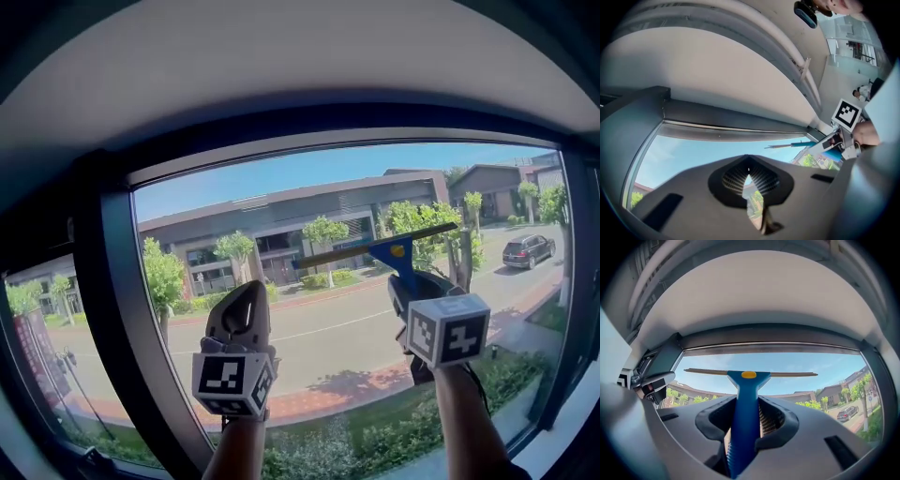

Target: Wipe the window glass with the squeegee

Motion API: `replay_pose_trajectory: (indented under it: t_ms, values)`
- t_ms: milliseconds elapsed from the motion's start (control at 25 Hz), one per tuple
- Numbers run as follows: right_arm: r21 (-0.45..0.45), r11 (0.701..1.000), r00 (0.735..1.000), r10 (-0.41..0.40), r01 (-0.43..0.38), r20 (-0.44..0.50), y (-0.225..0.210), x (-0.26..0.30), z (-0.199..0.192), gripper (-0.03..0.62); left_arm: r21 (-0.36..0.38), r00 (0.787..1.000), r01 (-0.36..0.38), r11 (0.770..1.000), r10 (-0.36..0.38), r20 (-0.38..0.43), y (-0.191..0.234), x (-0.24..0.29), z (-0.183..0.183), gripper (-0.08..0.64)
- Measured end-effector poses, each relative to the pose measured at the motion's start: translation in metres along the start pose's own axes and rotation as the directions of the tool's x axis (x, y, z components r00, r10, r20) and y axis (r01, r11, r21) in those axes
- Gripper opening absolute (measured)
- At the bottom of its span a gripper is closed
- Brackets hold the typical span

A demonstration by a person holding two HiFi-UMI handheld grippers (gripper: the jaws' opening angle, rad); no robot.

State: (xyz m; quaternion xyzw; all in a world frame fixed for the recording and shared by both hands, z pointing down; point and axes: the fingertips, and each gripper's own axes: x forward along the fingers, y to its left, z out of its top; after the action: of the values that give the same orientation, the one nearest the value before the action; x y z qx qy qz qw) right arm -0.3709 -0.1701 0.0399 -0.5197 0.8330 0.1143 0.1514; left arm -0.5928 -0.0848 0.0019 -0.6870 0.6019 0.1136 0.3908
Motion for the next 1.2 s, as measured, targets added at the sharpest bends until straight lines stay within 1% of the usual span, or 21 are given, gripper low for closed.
replay_pose_trajectory:
  t_ms: [80,280,360,440,640,880,1040,1200]
  values:
    - [-0.004,1.0,1.0,-0.002,0.002,0.021,0.001,0.014,0.02,0.133,0.008,1.0,-0.005,1.0,0.005,0.014,0.003,0.01,0.011,0.002]
    - [0.025,1.0,0.998,-0.002,0.0,0.069,-0.001,0.048,0.06,0.133,0.04,0.998,0.003,0.999,-0.005,0.055,0.012,0.035,0.026,0.002]
    - [0.005,1.0,0.996,-0.002,0.002,0.089,-0.002,0.056,0.076,0.133,0.039,0.998,-0.006,0.999,0.004,0.063,0.017,0.04,0.03,0.002]
    - [-0.022,1.0,0.994,-0.019,0.021,0.106,-0.007,0.065,0.092,0.133,0.039,0.998,-0.017,0.999,0.015,0.069,0.021,0.048,0.035,0.002]
    - [-0.038,0.998,0.991,-0.034,0.039,0.126,-0.011,0.091,0.124,0.133,0.07,0.995,-0.046,0.996,0.039,0.093,0.031,0.063,0.049,0.002]
    - [-0.009,0.998,0.991,-0.066,0.067,0.12,-0.016,0.113,0.143,0.133,0.089,0.995,-0.053,0.995,0.045,0.092,0.04,0.07,0.051,0.002]
    - [-0.029,0.998,0.99,-0.06,0.064,0.126,-0.012,0.127,0.154,0.133,0.116,0.994,-0.066,0.991,0.054,0.099,0.054,0.074,0.05,0.002]
    - [-0.039,0.996,0.99,-0.078,0.083,0.118,-0.011,0.134,0.156,0.132,0.087,0.994,-0.067,0.994,0.058,0.093,0.056,0.075,0.043,0.002]
